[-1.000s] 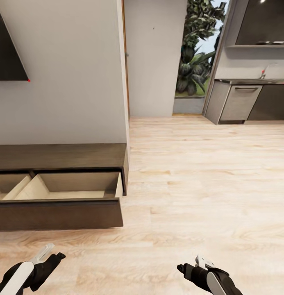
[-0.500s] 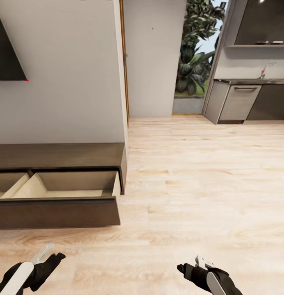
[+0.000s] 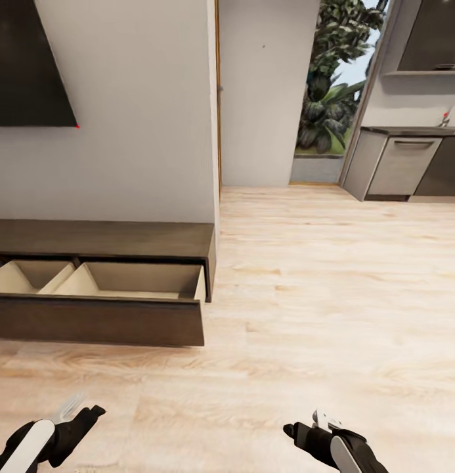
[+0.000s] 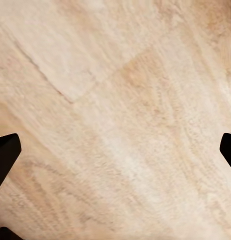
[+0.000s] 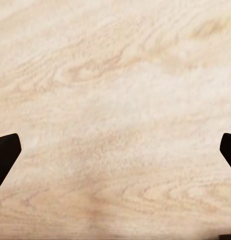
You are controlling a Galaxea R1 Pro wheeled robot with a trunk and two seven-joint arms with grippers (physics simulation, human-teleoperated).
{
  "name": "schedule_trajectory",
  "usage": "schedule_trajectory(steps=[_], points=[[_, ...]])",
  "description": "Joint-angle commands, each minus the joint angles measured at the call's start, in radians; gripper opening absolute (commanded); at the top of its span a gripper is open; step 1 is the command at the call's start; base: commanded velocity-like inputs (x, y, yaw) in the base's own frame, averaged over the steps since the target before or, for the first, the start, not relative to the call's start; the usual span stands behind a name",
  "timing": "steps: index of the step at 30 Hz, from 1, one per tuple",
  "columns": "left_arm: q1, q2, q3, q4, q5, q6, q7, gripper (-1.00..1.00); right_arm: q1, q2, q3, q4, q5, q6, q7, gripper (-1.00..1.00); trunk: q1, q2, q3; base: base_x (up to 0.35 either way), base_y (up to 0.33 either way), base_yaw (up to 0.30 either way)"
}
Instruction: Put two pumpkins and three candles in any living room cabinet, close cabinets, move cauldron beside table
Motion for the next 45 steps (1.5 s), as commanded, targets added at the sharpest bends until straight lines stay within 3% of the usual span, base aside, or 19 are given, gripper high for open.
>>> schedule_trajectory(steps=[1, 8, 16, 45], points=[[-0.001, 0.0, 0.001, -0.001, 0.01, 0.003, 0.009, 1.0, 0.0, -0.001, 0.004, -0.002, -0.011, 0.002, -0.01, 1.0, 0.0, 0.0, -0.001, -0.017, 0.0, 0.28], [-0.001, 0.0, 0.001, -0.001, 0.011, 0.003, 0.01, 1.0, 0.0, -0.001, 0.004, -0.002, -0.005, 0.002, -0.01, 1.0, 0.0, 0.0, -0.001, -0.037, 0.0, 0.281], [-0.001, 0.001, 0.001, -0.001, 0.011, 0.003, 0.01, 1.0, 0.0, -0.001, 0.002, -0.002, 0.057, 0.002, -0.01, 1.0, 0.0, 0.0, -0.001, -0.006, -0.077, 0.282], [0.0, 0.0, 0.001, 0.0, 0.011, 0.003, 0.012, 1.0, 0.0, -0.001, 0.003, -0.002, 0.063, 0.002, -0.01, 1.0, 0.0, 0.0, -0.001, -0.045, -0.026, 0.282]])
